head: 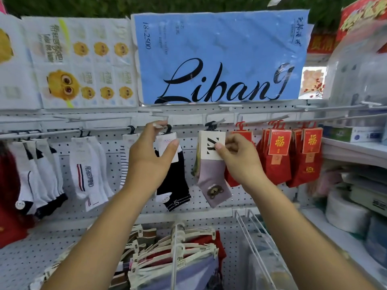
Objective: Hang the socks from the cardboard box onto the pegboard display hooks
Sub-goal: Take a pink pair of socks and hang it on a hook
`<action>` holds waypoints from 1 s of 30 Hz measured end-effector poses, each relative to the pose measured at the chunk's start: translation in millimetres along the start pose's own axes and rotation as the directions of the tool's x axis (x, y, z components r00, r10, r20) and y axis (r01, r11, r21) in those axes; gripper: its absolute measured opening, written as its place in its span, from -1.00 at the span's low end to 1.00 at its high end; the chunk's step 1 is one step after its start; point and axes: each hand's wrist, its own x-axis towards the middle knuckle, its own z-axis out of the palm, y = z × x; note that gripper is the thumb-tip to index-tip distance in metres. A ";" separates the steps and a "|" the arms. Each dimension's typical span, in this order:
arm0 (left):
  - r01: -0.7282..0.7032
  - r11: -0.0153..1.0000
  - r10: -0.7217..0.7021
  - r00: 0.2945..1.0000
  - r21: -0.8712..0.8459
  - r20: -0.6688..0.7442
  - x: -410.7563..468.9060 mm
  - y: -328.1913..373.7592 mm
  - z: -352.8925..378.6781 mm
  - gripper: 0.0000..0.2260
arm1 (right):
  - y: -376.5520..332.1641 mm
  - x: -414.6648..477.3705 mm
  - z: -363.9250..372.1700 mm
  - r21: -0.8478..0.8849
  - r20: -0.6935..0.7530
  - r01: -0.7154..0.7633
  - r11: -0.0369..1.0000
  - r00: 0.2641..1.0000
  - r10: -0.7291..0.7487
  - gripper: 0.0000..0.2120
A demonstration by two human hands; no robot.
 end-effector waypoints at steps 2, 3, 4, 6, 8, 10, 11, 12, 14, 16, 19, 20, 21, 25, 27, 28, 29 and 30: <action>-0.009 1.000 0.009 1.000 0.017 0.003 0.0 0.7 -1.0 -0.67 | 0.9 4.0 0.4 0.003 0.012 -0.024 1.000 1.000 0.024 -0.90; -0.012 1.000 0.012 1.000 0.025 0.008 0.0 1.7 -1.8 -0.66 | 0.9 6.0 0.7 -0.001 0.017 -0.035 0.999 0.999 0.035 -0.89; -0.012 0.999 0.011 1.000 0.032 0.016 -0.4 2.9 -2.9 -0.66 | 1.3 7.5 1.2 -0.005 0.021 -0.043 0.999 0.999 0.043 -0.87; 0.003 0.999 -0.005 0.999 0.045 0.033 -2.7 6.2 -4.7 -0.65 | 1.6 7.7 1.5 -0.007 0.024 -0.052 0.999 0.998 0.052 -0.87; 0.028 0.997 -0.031 0.998 0.066 0.051 -5.1 9.7 -5.8 -0.62 | 3.0 5.9 0.8 0.013 0.034 -0.057 0.998 0.998 0.056 -0.84; 0.059 0.993 -0.066 0.996 0.098 0.066 -10.2 15.0 -6.8 -0.56 | 4.8 -0.7 -1.5 -0.007 0.054 -0.048 0.999 0.997 0.048 -0.76; 0.074 0.991 -0.082 0.995 0.108 0.065 -14.6 17.8 -7.8 -0.53 | 6.6 -5.8 -2.9 -0.029 0.055 -0.038 0.999 0.998 0.039 -0.72; 0.085 0.990 -0.091 0.994 0.116 0.054 -20.4 20.4 -9.4 -0.49 | 9.4 -12.2 -4.4 -0.047 0.046 -0.027 0.999 0.999 0.029 -0.68; 0.090 0.985 -0.094 0.995 0.149 0.016 -35.5 23.8 -14.6 -0.46 | 16.0 -29.3 -7.2 -0.088 0.020 0.010 0.996 1.000 -0.008 -0.62; 0.093 0.975 -0.095 0.995 0.200 0.003 -55.2 24.1 -22.0 -0.47 | 22.2 -50.2 -8.9 -0.150 -0.010 0.081 0.985 0.996 -0.084 -0.57; 0.092 0.957 -0.103 0.994 0.274 0.027 -90.1 21.5 -33.4 -0.49 | 27.5 -86.5 -7.2 -0.198 -0.026 0.216 0.956 0.974 -0.225 -0.61; 0.097 0.951 -0.111 0.993 0.293 0.031 -101.6 21.8 -36.8 -0.50 | 27.8 -99.1 -4.6 -0.175 -0.015 0.247 0.953 0.967 -0.253 -0.64; 0.107 0.943 -0.123 0.992 0.316 0.030 -112.8 22.7 -39.6 -0.52 | 28.0 -111.2 -0.7 -0.142 0.009 0.267 0.953 0.963 -0.268 -0.67; 0.143 0.899 -0.176 0.983 0.414 0.044 -159.6 24.4 -56.2 -0.58 | 29.1 -159.2 25.3 -0.086 0.206 0.272 0.958 0.946 -0.250 -0.66; 0.195 0.876 -0.230 0.973 0.441 0.026 -185.5 20.7 -71.5 -0.59 | 30.7 -182.6 40.6 -0.059 0.326 0.239 0.969 0.922 -0.208 -0.64; 0.223 0.860 -0.257 0.966 0.459 0.011 -199.2 17.7 -80.8 -0.59 | 31.6 -194.0 48.3 -0.045 0.376 0.225 0.973 0.907 -0.192 -0.63; 0.250 0.842 -0.282 0.959 0.478 -0.005 -212.9 13.9 -91.3 -0.58 | 32.1 -205.3 56.6 -0.039 0.418 0.215 0.976 0.890 -0.180 -0.63; 0.276 0.822 -0.306 0.952 0.499 -0.023 -226.8 9.5 -102.8 -0.58 | 31.8 -216.7 65.3 -0.036 0.455 0.209 0.977 0.874 -0.170 -0.63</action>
